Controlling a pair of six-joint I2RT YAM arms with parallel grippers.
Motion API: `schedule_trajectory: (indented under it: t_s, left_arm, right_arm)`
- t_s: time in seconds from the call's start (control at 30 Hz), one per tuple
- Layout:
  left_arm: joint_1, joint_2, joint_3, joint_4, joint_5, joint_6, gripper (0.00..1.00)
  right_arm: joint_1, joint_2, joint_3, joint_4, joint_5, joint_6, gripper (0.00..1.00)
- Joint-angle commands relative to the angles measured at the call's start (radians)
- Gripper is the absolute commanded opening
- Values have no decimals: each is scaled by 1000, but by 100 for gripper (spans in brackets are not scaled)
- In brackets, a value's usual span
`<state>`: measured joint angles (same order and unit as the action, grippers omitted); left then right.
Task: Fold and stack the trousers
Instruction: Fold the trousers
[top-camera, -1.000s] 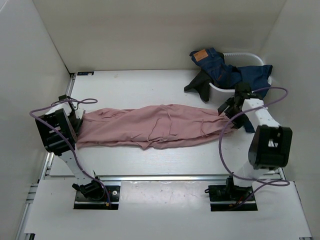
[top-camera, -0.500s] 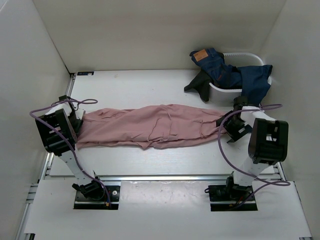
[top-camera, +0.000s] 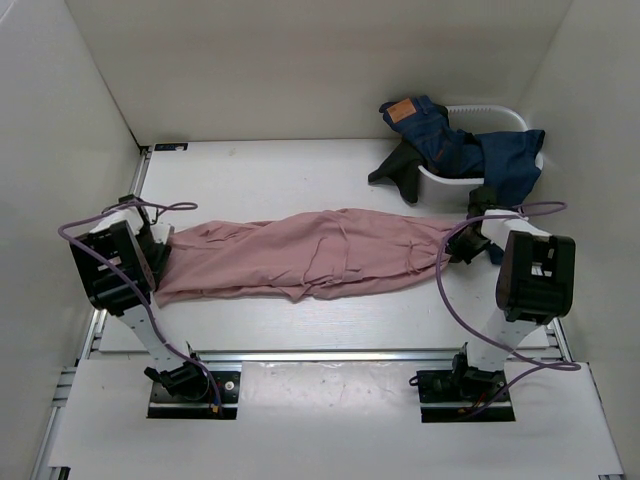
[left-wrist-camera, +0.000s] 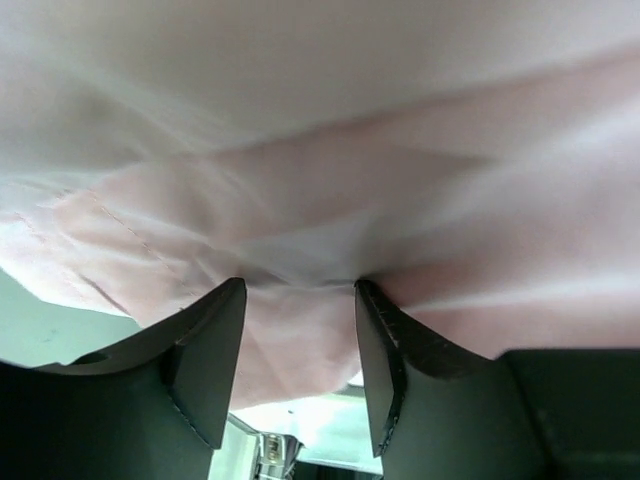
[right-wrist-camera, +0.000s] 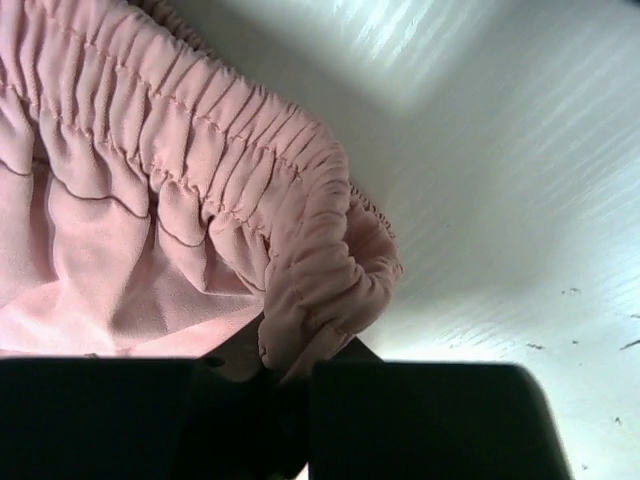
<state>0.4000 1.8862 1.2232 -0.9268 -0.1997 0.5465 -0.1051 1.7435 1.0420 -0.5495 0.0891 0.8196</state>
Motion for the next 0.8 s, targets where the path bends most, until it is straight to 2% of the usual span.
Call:
schedule_trajectory:
  t_s: [0.0, 0.3, 0.53, 0.67, 0.77]
  left_arm:
    - [-1, -79, 71, -108, 120, 4, 60]
    - [-1, -140, 189, -239, 244, -5, 63]
    - [-10, -104, 214, -205, 327, -45, 64]
    - [-21, 0, 289, -172, 339, -85, 65]
    - [-30, 95, 402, -161, 383, -114, 70]
  right_arm:
    - [-5, 4, -40, 46, 141, -34, 0]
    - [-5, -286, 59, -145, 435, -204, 0]
    - [-5, -447, 59, -130, 416, -373, 0]
    - [-5, -447, 78, -119, 374, -396, 0]
    - [-5, -438, 78, -128, 363, -396, 0]
